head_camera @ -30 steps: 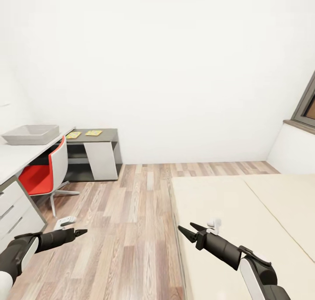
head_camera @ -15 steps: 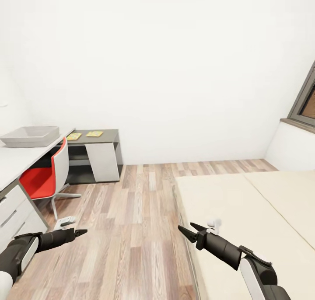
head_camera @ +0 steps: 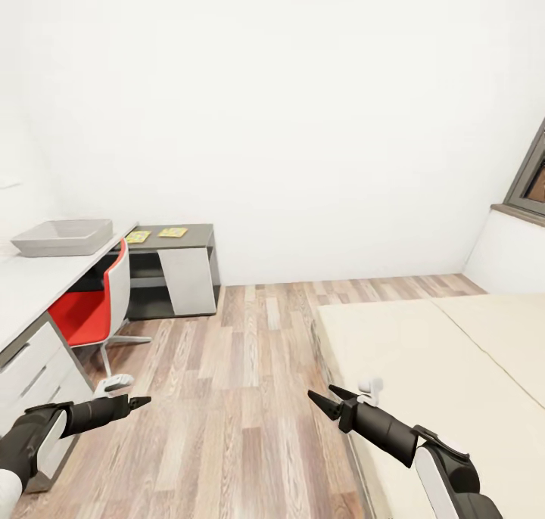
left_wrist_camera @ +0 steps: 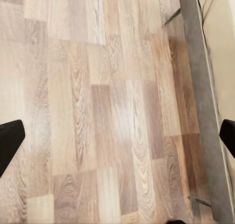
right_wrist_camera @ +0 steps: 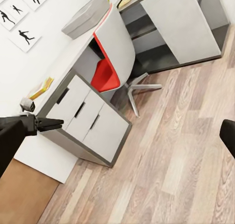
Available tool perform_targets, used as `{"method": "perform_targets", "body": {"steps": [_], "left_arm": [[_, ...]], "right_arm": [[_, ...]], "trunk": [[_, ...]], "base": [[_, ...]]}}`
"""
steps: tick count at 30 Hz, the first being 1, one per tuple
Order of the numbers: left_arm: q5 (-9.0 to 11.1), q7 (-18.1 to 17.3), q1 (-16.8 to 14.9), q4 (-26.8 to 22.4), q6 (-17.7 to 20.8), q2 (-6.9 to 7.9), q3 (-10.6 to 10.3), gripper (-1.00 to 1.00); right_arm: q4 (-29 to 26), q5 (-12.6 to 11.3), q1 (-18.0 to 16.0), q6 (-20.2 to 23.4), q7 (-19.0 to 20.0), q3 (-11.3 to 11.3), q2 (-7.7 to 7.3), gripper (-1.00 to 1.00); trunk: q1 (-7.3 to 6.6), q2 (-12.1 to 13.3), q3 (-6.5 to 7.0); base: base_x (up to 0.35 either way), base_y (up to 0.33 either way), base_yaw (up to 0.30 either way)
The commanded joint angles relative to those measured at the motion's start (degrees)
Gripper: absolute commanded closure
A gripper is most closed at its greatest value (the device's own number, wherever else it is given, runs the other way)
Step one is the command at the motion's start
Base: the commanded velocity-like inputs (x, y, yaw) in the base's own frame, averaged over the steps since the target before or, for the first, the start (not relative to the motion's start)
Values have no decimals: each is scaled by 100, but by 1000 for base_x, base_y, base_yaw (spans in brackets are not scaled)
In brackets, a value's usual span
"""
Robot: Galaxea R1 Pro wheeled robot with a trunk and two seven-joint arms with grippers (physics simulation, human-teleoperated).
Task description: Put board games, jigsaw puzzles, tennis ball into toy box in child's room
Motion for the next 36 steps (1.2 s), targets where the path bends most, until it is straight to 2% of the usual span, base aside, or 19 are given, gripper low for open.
{"method": "perform_targets", "body": {"steps": [1, 24, 36], "left_arm": [[31, -11, -4, -1, 50, 0, 13, -100], [31, -11, -4, -1, 50, 0, 13, -100], [37, -9, -4, -1, 50, -5, 12, -100]], "right_arm": [[-3, -35, -5, 44, 5, -5, 1, -100], [1, -34, -5, 44, 5, -9, 1, -100], [38, -38, -5, 44, 5, -10, 1, -100]], "trunk": [[4, -13, -11], [4, -13, 61], [4, -13, 103]], "base": [[0, 288, -133], [39, 270, -242], [24, 205, -263]]}}
